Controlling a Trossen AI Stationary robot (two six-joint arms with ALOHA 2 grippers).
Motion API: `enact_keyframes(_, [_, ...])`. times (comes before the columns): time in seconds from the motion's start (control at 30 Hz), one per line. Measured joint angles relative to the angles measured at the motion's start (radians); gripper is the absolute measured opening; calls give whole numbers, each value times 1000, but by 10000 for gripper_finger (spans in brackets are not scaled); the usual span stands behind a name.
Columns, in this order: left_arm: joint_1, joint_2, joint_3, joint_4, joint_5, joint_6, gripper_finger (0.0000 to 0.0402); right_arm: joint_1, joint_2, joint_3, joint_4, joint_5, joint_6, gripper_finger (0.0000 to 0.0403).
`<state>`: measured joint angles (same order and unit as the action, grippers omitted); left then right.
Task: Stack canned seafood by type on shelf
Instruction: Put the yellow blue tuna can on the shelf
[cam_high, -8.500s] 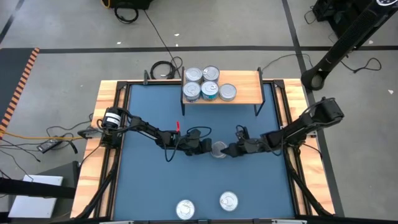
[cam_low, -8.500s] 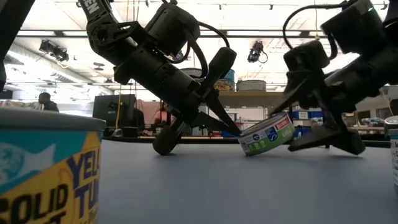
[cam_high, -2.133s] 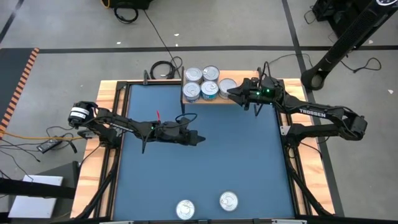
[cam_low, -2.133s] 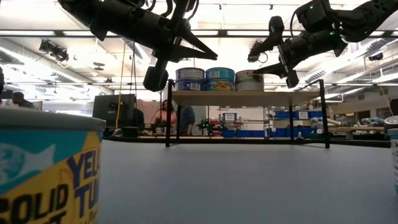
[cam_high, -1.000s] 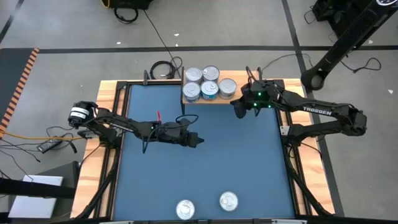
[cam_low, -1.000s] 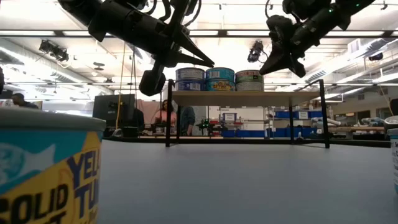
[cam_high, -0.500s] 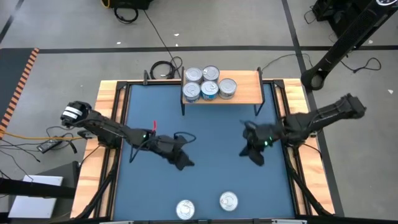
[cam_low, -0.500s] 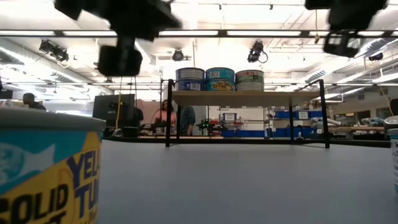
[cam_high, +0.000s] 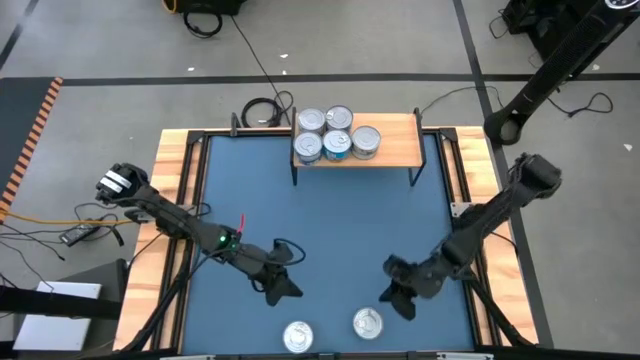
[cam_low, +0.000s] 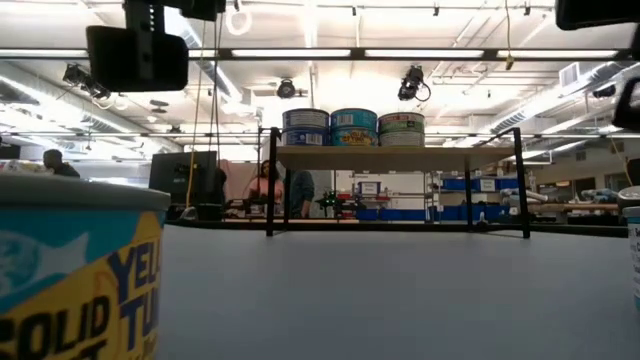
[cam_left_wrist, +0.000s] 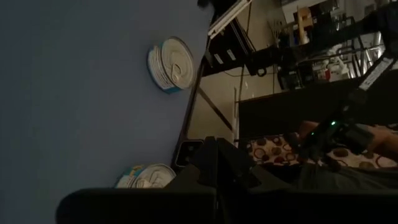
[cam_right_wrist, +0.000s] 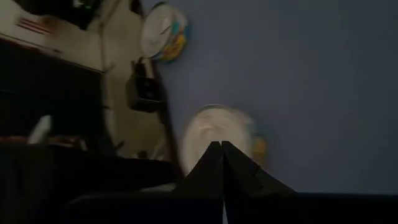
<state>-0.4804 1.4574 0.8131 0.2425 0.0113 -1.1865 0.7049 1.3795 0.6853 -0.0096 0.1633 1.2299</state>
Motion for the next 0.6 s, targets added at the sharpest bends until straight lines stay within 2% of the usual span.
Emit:
enact_keyframes(0.13, [-12,0,0,0,-2,-21,4,45,144,0,223,21,56,0])
enact_keyframes(0.23, [-14,0,0,3,3,-22,5,78,219,0,324,27,112,0])
enact_keyframes(0.47, [-13,0,0,9,10,-17,5,135,310,1,376,52,219,0])
enact_keyframes(0.6, [-12,0,0,9,10,-17,5,133,325,1,343,51,237,0])
